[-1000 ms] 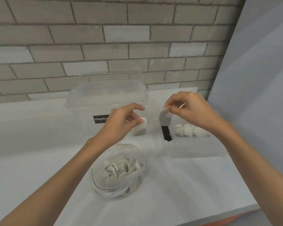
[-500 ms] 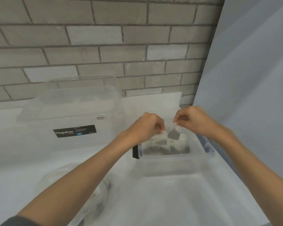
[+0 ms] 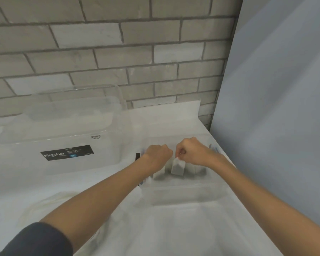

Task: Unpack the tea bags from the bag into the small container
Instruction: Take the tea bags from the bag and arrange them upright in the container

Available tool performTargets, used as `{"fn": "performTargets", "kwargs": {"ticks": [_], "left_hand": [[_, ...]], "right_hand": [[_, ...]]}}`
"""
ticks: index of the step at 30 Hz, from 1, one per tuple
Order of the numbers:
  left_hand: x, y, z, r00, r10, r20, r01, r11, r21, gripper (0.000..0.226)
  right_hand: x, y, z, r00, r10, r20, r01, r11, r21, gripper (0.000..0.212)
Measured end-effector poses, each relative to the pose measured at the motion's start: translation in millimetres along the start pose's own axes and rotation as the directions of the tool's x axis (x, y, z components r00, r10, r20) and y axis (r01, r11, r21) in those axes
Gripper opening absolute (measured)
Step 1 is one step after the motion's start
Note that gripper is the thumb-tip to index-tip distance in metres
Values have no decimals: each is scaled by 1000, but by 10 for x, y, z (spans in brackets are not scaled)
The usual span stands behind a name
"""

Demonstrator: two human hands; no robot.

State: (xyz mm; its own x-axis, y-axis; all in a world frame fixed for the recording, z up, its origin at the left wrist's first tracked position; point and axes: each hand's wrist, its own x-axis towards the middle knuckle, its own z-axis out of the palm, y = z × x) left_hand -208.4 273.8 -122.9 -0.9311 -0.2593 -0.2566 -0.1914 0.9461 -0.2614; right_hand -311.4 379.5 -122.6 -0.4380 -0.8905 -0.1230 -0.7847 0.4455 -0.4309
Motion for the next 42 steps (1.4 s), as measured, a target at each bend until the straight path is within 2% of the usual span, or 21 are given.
{"fn": "performTargets", "kwargs": {"ticks": [10, 17, 22, 25, 30, 35, 39, 42], "left_hand": [[-13, -76, 48, 999, -19, -31, 23, 993, 119, 32], [-160, -264, -129, 978, -47, -202, 37, 998, -56, 24], [-362, -405, -261, 954, -72, -291, 2, 972, -234, 22], [-496, -464, -284, 941, -71, -331, -27, 959, -283, 19], [-680, -546, -281, 929, -85, -361, -39, 946, -323, 18], [-866, -651, -259, 919, -113, -378, -41, 925, -377, 18], [-1090, -882, -211, 935, -164, -315, -60, 802, -595, 12], [-1332, -1081, -119, 942, -186, -279, -47, 751, -659, 8]], "right_hand": [[126, -79, 68, 998, -31, 51, 30, 999, 24, 20], [253, -178, 193, 991, -41, 125, 46, 998, -35, 16], [325, -253, 296, 988, -17, 155, 30, 996, -82, 19], [348, -288, 322, 989, -7, 150, 24, 993, -112, 22], [307, -318, 219, 994, 21, 109, -6, 991, -133, 32], [194, -510, -78, 999, -36, 3, 36, 992, -122, 27], [23, -857, -333, 987, -114, -112, 107, 992, -68, 19], [-135, -1196, -382, 969, -187, -159, 186, 982, -24, 15]]}}
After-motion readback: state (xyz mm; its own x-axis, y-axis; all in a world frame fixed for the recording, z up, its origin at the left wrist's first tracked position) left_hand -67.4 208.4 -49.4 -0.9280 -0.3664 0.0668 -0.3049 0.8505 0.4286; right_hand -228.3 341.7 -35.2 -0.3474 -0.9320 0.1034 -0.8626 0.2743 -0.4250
